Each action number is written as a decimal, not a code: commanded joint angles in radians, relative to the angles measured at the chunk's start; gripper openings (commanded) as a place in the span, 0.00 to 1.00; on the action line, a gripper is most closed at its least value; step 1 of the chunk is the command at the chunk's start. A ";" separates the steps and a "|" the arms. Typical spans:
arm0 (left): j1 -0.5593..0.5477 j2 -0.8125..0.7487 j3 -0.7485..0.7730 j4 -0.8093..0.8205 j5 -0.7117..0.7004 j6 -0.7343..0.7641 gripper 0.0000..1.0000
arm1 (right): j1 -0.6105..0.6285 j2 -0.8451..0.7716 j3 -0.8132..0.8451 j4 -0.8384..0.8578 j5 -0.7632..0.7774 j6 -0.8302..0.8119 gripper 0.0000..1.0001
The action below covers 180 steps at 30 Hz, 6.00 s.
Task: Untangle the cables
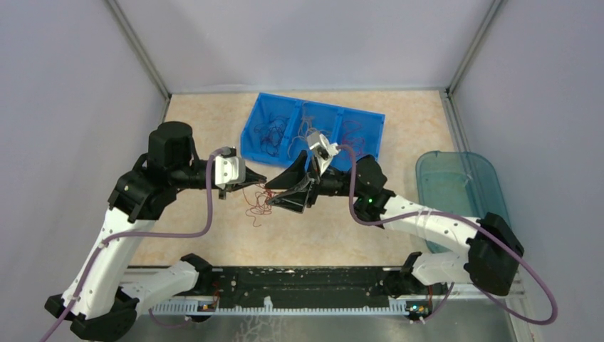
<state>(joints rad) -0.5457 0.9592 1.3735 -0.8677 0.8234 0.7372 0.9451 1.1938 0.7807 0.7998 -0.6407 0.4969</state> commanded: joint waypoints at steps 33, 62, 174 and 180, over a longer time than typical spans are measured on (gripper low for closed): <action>-0.007 -0.002 -0.002 0.157 -0.054 0.054 0.01 | 0.039 0.366 0.097 0.647 -0.191 0.453 0.21; -0.008 0.059 0.159 0.333 -0.131 0.113 0.01 | 0.104 0.389 -0.100 0.565 -0.026 0.308 0.14; -0.035 0.011 -0.076 0.437 -0.121 -0.053 0.00 | -0.210 -0.242 -0.030 -0.383 0.146 -0.247 0.74; -0.039 0.011 -0.082 0.449 -0.133 -0.050 0.00 | -0.210 -0.184 -0.016 -0.234 -0.067 -0.140 0.73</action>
<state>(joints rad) -0.5762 0.9817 1.3006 -0.4297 0.6949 0.6743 0.7410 0.9775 0.7330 0.4267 -0.5369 0.2714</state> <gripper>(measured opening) 0.007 0.740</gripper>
